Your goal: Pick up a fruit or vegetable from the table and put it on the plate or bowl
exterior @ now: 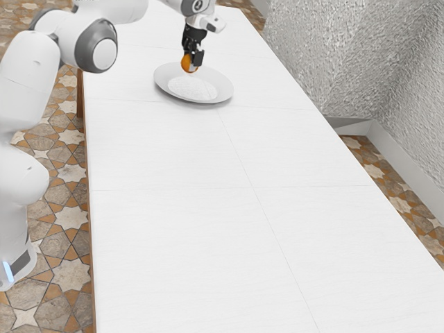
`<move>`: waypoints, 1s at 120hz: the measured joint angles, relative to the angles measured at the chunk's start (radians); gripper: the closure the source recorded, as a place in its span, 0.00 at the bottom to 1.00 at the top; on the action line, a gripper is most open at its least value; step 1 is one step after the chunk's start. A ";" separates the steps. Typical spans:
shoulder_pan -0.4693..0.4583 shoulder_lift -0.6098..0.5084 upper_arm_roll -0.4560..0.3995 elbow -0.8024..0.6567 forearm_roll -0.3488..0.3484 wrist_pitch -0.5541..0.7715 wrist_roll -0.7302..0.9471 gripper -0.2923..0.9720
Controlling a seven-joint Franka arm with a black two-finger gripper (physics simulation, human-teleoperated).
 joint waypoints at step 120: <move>0.018 0.070 0.015 0.109 -0.030 0.082 0.117 0.25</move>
